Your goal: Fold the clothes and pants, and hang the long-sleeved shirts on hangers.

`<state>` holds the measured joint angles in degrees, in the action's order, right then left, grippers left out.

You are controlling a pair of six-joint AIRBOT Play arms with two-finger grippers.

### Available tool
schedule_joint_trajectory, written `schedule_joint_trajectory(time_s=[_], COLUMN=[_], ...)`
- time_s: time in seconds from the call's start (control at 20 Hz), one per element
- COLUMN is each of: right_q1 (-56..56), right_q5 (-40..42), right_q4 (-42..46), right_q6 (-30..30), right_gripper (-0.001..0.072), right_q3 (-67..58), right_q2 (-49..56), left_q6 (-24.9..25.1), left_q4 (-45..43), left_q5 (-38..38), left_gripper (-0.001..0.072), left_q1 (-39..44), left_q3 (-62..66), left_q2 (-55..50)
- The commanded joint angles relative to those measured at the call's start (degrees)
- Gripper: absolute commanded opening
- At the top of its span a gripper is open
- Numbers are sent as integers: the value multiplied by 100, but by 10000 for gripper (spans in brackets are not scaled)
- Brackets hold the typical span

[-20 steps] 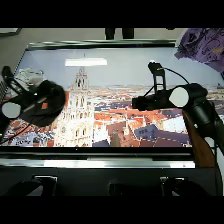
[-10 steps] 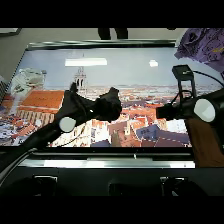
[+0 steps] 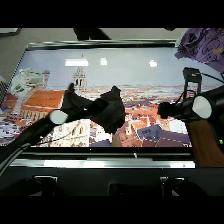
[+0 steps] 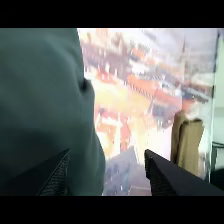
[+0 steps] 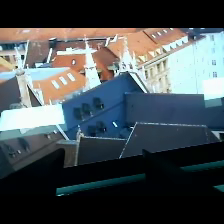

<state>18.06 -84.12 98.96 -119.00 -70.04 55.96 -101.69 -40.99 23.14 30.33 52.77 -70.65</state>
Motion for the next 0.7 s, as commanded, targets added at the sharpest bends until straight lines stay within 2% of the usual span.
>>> schedule_joint_trajectory(time_s=[0.0,0.15,0.25,0.3,0.45,0.55,0.65], right_q1=[-916,-2474,-3008,-3112,-2876,-2542,-2177], right_q5=[479,1228,1681,1978,2907,2983,2671], right_q4=[-1384,-4568,-6059,-6349,-6400,-6522,-6944], right_q6=[-490,785,1814,2122,2297,2660,3237], right_gripper=[598,598,596,593,537,538,557], right_q3=[0,0,0,0,0,-55,-297], right_q2=[498,1261,1838,2026,2430,2988,3790], left_q6=[669,745,743,741,743,741,743], left_q4=[-238,-549,-614,-614,-621,-686,-874], left_q5=[1102,1690,1814,1840,1939,1950,1941], left_gripper=[528,528,528,528,528,528,528], left_q1=[-1257,-2339,-2885,-3108,-3578,-3759,-3858], left_q3=[2,2,2,2,0,-2,-11], left_q2=[859,1486,1720,1786,1810,1788,1777])
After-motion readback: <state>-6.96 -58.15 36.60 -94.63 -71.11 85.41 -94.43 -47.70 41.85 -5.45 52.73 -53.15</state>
